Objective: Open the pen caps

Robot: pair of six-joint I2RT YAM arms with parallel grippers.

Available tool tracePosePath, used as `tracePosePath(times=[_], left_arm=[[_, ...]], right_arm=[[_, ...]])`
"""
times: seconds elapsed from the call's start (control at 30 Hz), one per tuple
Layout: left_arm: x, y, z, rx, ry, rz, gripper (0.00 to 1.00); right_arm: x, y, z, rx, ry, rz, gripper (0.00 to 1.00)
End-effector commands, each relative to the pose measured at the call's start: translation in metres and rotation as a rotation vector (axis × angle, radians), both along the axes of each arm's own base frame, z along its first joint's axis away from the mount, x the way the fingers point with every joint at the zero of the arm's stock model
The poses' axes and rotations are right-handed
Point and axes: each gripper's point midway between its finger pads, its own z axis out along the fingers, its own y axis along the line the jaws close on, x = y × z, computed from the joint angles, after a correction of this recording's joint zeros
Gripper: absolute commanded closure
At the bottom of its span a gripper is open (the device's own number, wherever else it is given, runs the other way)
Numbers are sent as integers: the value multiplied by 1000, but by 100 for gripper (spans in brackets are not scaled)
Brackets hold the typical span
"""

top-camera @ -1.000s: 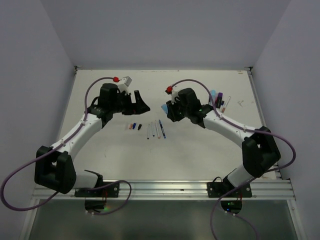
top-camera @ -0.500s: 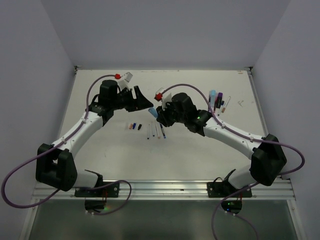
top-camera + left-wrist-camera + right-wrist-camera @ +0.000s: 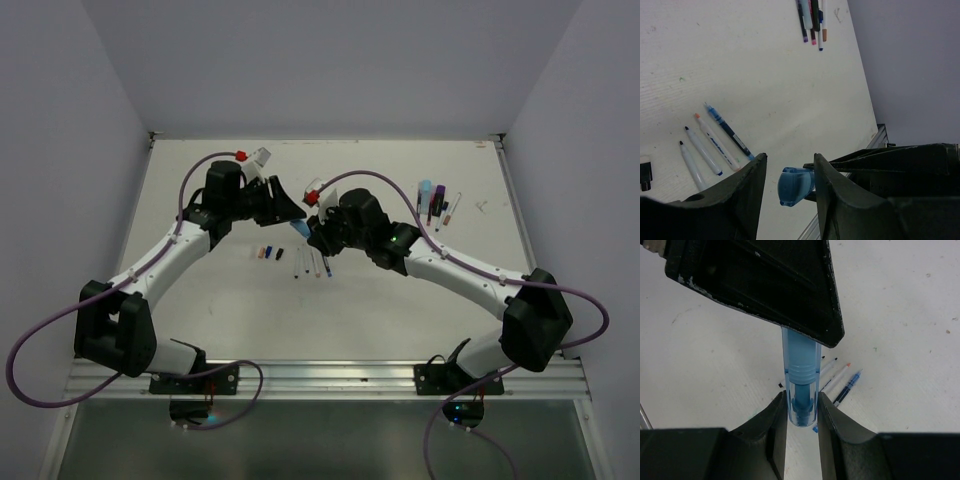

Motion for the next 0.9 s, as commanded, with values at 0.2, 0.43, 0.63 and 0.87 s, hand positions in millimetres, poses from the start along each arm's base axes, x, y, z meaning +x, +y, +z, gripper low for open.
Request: tracePosePath(times=[0.2,0.43,0.63,0.87], left_arm=[[-6,-3,12,4,-6,-37,57],[-9,-2,13,7,-12,-46,65],[-7,-4,24,-17,-39,-41,88],[-1,0,45,-22,-66,-31,100]], right_arm=[[10,5,36,67,-108,-12,85],[8,6,37,73,-109,-7,85],[6,3,34,71,-109,-6,85],[-7,-10,22,66,-93,-5,86]])
